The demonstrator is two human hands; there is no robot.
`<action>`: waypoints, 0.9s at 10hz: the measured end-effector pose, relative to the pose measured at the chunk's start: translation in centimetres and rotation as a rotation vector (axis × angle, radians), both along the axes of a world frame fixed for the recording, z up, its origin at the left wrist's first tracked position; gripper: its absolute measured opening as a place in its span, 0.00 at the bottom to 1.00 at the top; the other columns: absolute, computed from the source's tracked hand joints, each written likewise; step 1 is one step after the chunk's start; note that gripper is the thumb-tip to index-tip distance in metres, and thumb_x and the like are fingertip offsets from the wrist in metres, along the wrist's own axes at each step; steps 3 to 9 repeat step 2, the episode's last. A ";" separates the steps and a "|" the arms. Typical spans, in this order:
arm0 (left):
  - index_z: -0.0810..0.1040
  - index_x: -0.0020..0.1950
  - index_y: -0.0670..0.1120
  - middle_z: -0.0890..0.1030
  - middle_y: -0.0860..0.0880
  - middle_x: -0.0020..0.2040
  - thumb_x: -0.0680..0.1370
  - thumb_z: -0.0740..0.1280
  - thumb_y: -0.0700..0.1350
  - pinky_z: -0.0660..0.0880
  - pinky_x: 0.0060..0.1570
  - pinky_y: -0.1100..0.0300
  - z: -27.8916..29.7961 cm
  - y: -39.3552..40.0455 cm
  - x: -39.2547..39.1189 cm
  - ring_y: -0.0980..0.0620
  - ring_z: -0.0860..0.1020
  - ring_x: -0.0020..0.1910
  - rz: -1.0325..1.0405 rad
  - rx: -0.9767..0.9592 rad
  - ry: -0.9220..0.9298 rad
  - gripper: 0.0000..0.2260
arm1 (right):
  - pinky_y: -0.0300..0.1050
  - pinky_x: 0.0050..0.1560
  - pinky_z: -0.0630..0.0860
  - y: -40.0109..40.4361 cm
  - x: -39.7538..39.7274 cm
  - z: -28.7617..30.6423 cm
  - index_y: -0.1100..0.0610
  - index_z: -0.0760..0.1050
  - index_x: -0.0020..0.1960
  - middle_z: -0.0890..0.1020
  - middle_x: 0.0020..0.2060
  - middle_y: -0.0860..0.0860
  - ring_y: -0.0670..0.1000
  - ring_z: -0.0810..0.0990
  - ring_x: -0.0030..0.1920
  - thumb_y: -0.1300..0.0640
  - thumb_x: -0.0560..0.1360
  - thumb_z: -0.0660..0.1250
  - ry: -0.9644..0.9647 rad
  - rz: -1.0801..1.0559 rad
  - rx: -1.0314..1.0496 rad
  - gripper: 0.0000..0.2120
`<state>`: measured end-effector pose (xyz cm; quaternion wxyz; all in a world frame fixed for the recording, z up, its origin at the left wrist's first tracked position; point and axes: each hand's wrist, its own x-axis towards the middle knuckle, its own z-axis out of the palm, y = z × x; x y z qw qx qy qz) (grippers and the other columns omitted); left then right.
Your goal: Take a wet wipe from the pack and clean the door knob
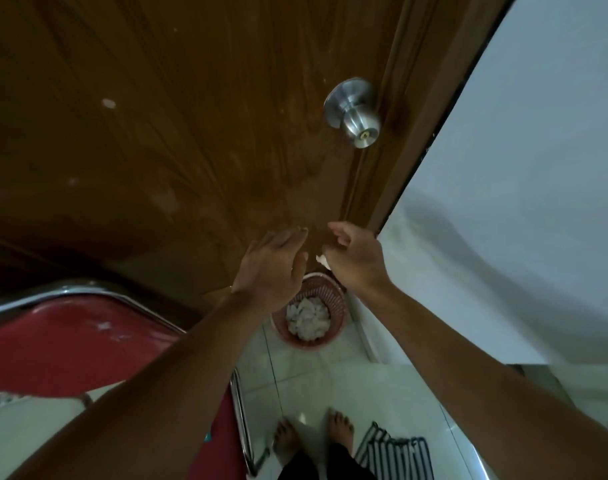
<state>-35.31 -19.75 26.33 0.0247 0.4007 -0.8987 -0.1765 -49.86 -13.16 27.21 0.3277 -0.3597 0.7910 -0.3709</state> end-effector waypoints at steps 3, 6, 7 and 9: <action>0.67 0.78 0.46 0.70 0.47 0.76 0.84 0.58 0.49 0.64 0.68 0.48 2.2 0.6 -0.1 0.46 0.66 0.74 0.050 -0.115 0.025 0.22 | 0.40 0.66 0.70 0.8 -0.2 1.3 0.52 0.76 0.69 0.80 0.66 0.49 0.48 0.77 0.67 0.57 0.82 0.64 0.103 0.026 -0.089 0.17; 0.67 0.78 0.46 0.70 0.47 0.76 0.84 0.58 0.49 0.64 0.68 0.48 2.2 0.6 -0.1 0.46 0.66 0.74 0.050 -0.115 0.025 0.22 | 0.40 0.66 0.70 0.8 -0.2 1.3 0.52 0.76 0.69 0.80 0.66 0.49 0.48 0.77 0.67 0.57 0.82 0.64 0.103 0.026 -0.089 0.17; 0.67 0.78 0.46 0.70 0.47 0.76 0.84 0.58 0.49 0.64 0.68 0.48 2.2 0.6 -0.1 0.46 0.66 0.74 0.050 -0.115 0.025 0.22 | 0.40 0.66 0.70 0.8 -0.2 1.3 0.52 0.76 0.69 0.80 0.66 0.49 0.48 0.77 0.67 0.57 0.82 0.64 0.103 0.026 -0.089 0.17; 0.67 0.78 0.46 0.70 0.47 0.76 0.84 0.58 0.49 0.64 0.68 0.48 2.2 0.6 -0.1 0.46 0.66 0.74 0.050 -0.115 0.025 0.22 | 0.40 0.66 0.70 0.8 -0.2 1.3 0.52 0.76 0.69 0.80 0.66 0.49 0.48 0.77 0.67 0.57 0.82 0.64 0.103 0.026 -0.089 0.17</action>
